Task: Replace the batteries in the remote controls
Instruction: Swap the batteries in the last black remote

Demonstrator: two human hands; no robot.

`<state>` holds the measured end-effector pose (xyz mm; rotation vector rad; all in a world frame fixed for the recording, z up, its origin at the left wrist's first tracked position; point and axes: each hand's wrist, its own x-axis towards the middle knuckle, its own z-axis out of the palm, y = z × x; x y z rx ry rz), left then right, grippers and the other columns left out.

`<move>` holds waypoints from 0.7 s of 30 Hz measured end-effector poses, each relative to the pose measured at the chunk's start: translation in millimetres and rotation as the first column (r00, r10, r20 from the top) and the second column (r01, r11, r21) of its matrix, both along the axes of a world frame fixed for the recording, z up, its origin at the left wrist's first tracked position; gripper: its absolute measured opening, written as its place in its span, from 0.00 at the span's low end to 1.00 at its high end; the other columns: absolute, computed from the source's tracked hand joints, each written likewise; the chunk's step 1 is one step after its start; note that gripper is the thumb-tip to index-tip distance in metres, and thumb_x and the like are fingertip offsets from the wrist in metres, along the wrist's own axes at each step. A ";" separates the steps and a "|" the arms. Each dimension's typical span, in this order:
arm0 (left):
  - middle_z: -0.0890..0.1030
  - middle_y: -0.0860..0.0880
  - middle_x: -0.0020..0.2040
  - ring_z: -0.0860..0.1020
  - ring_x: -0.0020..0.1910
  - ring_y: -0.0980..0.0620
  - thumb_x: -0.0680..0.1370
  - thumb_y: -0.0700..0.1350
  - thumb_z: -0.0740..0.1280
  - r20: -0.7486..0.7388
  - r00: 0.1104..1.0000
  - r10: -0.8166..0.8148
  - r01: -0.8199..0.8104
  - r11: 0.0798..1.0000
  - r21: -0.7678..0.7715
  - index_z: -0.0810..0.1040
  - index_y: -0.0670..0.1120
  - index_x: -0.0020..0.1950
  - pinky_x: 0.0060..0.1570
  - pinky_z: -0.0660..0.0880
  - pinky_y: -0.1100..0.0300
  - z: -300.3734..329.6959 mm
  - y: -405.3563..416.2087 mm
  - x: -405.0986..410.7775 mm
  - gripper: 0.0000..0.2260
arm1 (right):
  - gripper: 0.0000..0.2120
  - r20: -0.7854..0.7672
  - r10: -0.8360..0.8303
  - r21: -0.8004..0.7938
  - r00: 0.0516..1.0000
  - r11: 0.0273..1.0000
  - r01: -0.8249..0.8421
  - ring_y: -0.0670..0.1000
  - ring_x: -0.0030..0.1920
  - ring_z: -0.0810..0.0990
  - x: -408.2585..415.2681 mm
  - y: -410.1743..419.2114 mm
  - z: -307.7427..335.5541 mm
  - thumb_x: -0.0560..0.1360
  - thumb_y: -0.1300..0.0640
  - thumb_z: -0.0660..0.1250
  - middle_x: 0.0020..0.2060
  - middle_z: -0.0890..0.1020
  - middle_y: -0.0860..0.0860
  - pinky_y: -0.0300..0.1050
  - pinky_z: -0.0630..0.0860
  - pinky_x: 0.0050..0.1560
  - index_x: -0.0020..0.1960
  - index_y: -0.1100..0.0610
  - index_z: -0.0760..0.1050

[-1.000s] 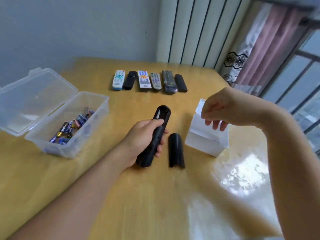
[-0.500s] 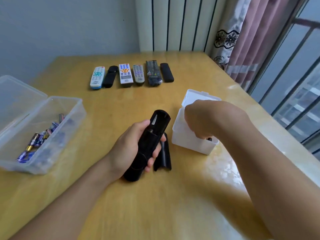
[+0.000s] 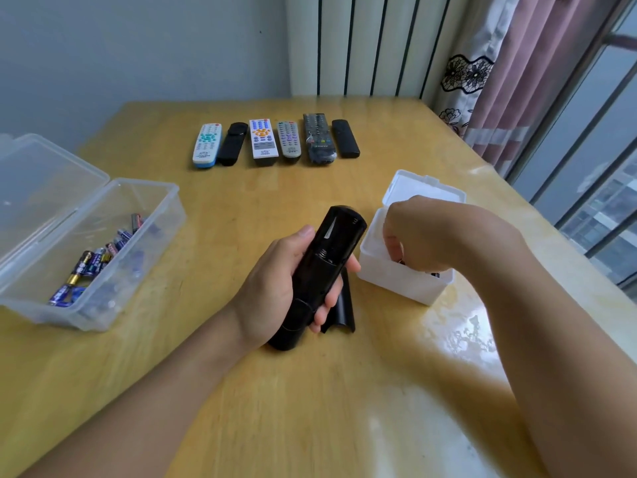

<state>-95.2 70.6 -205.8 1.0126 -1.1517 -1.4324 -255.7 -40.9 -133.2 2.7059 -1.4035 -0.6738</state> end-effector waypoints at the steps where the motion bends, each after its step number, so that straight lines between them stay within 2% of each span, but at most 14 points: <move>1: 0.76 0.44 0.32 0.74 0.26 0.49 0.80 0.60 0.49 -0.012 1.000 0.005 -0.005 1.000 -0.014 0.84 0.46 0.49 0.27 0.73 0.57 -0.3 0.2 -0.2 0.28 | 0.11 0.057 0.019 0.003 0.998 1.000 -0.019 0.54 0.45 0.79 -3.9 -0.2 -0.3 0.76 0.63 0.64 0.46 0.81 0.52 0.40 0.71 0.33 0.55 0.54 0.80; 2: 0.76 0.44 0.32 0.74 0.26 0.48 0.80 0.59 0.48 -0.025 1.000 0.011 -0.012 1.000 -0.025 0.84 0.46 0.49 0.28 0.73 0.57 -0.7 0.3 0.1 0.28 | 0.11 0.140 0.037 -0.006 0.990 0.999 -0.036 0.53 0.44 0.78 -7.6 0.4 -0.1 0.76 0.63 0.65 0.46 0.80 0.51 0.39 0.70 0.32 0.54 0.51 0.81; 4: 0.76 0.44 0.33 0.74 0.27 0.49 0.80 0.58 0.48 -0.047 0.999 0.023 -0.025 0.999 -0.038 0.84 0.46 0.49 0.28 0.73 0.57 -1.6 0.3 0.8 0.28 | 0.10 0.362 0.036 0.011 0.931 0.999 -0.043 0.50 0.41 0.80 -15.3 -1.4 1.3 0.74 0.62 0.70 0.44 0.81 0.48 0.40 0.75 0.33 0.51 0.49 0.81; 6: 0.76 0.44 0.33 0.74 0.28 0.48 0.80 0.57 0.49 -0.051 0.997 0.054 -0.056 0.998 -0.040 0.84 0.46 0.50 0.29 0.73 0.56 -3.2 -0.1 1.1 0.27 | 0.10 0.629 -0.033 0.107 0.777 0.993 -0.045 0.47 0.34 0.84 -24.2 -6.7 3.4 0.74 0.64 0.72 0.42 0.83 0.48 0.42 0.82 0.33 0.49 0.50 0.81; 8: 0.76 0.44 0.34 0.73 0.29 0.47 0.80 0.56 0.50 -0.024 0.993 0.113 -0.114 0.993 -0.044 0.84 0.44 0.52 0.29 0.73 0.55 -4.3 -1.7 1.2 0.25 | 0.09 0.803 -0.036 0.135 0.595 0.983 -0.123 0.46 0.31 0.84 -31.9 -11.4 5.3 0.77 0.64 0.71 0.39 0.84 0.47 0.37 0.80 0.30 0.50 0.51 0.82; 10: 0.75 0.43 0.34 0.73 0.29 0.46 0.80 0.55 0.51 0.003 0.986 0.169 -0.169 0.985 -0.026 0.83 0.43 0.53 0.29 0.73 0.55 -4.7 -3.8 0.7 0.24 | 0.06 0.916 -0.048 0.169 0.399 0.947 -0.273 0.46 0.30 0.82 -31.7 -9.0 5.7 0.78 0.63 0.70 0.37 0.84 0.51 0.34 0.76 0.31 0.53 0.55 0.82; 12: 0.76 0.43 0.34 0.73 0.28 0.47 0.81 0.54 0.53 0.013 0.977 0.211 -0.211 0.977 0.012 0.82 0.42 0.55 0.27 0.73 0.55 -3.6 -4.8 1.0 0.22 | 0.08 0.962 -0.177 0.251 0.210 0.876 -0.411 0.49 0.31 0.76 -25.0 -3.0 0.5 0.77 0.60 0.68 0.38 0.83 0.58 0.39 0.74 0.32 0.54 0.60 0.82; 13: 0.76 0.43 0.34 0.73 0.28 0.47 0.83 0.53 0.53 0.017 0.974 0.225 -0.225 0.974 0.029 0.81 0.41 0.55 0.27 0.73 0.56 -2.7 -4.8 1.8 0.21 | 0.09 0.961 -0.223 0.273 0.163 0.853 -0.445 0.50 0.32 0.74 -19.8 -0.3 -3.1 0.76 0.60 0.67 0.38 0.82 0.59 0.40 0.73 0.32 0.54 0.61 0.82; 15: 0.76 0.43 0.34 0.74 0.28 0.47 0.85 0.50 0.52 0.026 0.970 0.241 -0.242 0.969 0.058 0.81 0.41 0.56 0.27 0.73 0.57 -1.8 -4.9 3.1 0.20 | 0.10 0.954 -0.268 0.299 0.132 0.842 -0.449 0.52 0.32 0.72 -9.3 3.1 -11.0 0.76 0.60 0.67 0.37 0.82 0.58 0.41 0.71 0.31 0.55 0.63 0.82; 17: 0.77 0.42 0.34 0.74 0.28 0.46 0.86 0.49 0.52 0.031 0.965 0.259 -0.261 0.962 0.079 0.80 0.41 0.56 0.27 0.73 0.57 -0.7 -5.2 3.9 0.19 | 0.12 0.944 -0.314 0.326 0.097 0.855 -0.404 0.52 0.30 0.72 -2.0 4.6 -18.0 0.73 0.59 0.72 0.36 0.85 0.58 0.41 0.72 0.29 0.54 0.64 0.82; 21: 0.77 0.42 0.34 0.74 0.28 0.46 0.86 0.48 0.52 0.040 0.963 0.265 -0.268 0.959 0.093 0.80 0.41 0.57 0.27 0.73 0.57 0.9 -5.1 4.5 0.19 | 0.14 0.935 -0.354 0.340 -0.016 0.908 -0.244 0.49 0.25 0.76 4.8 5.6 -27.9 0.65 0.56 0.79 0.30 0.84 0.57 0.40 0.75 0.26 0.42 0.65 0.82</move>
